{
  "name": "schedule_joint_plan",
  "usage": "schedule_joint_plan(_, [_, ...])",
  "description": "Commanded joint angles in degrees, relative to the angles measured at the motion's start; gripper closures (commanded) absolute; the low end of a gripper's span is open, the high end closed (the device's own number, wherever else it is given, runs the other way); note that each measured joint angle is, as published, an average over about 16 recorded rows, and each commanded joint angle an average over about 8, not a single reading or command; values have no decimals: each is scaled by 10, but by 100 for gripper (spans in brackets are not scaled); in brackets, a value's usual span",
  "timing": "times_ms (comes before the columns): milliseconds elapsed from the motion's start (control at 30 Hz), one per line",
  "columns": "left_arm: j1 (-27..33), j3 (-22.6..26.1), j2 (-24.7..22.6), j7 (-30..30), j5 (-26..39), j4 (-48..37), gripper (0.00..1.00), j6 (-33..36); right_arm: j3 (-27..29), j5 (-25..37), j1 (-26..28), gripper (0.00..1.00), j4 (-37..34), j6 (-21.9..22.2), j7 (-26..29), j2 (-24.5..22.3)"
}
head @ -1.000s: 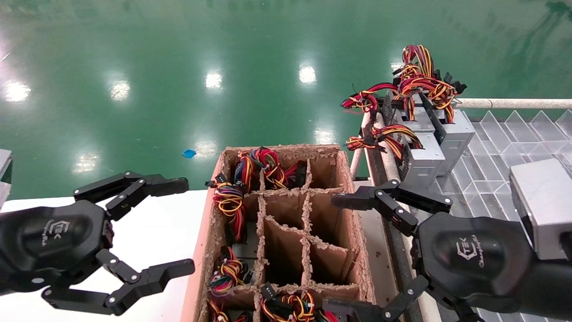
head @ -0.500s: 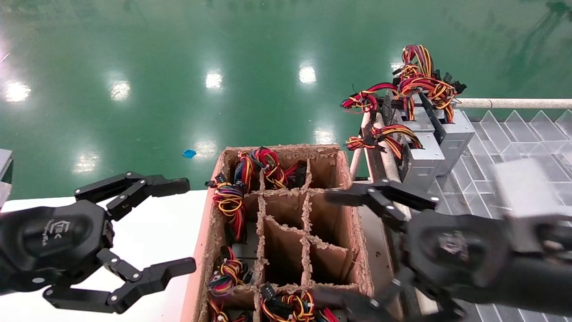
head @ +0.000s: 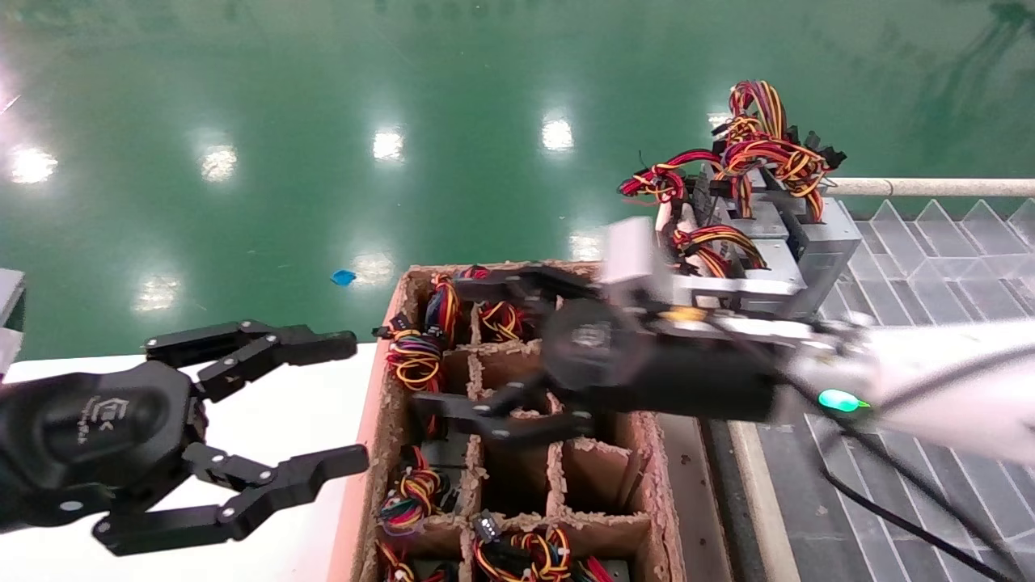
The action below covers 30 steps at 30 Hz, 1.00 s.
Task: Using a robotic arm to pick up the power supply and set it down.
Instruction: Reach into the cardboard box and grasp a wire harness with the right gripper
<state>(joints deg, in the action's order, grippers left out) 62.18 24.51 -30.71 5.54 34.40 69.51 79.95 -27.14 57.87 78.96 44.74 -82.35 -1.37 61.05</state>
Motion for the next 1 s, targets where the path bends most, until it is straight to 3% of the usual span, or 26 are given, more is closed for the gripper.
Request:
schedule_joint_plan(33, [0, 0, 0, 0, 0, 0, 100, 0, -17, 27, 26, 7, -31, 4, -11, 31])
schedule_joint_plan(267, [0, 0, 0, 0, 0, 0, 100, 0, -49, 86, 84, 91, -147, 33, -77, 100])
schedule_joint_plan(333, [0, 0, 0, 0, 0, 0, 100, 0, -53, 97, 96, 100, -174, 43, -96, 112])
schedule_joint_plan(633, [0, 0, 0, 0, 0, 0, 100, 0, -69, 131, 135, 100, -253, 73, -168, 144])
schedule_joint_plan(1000, [0, 0, 0, 0, 0, 0, 100, 0, -93, 158, 157, 100, -282, 80, -199, 158])
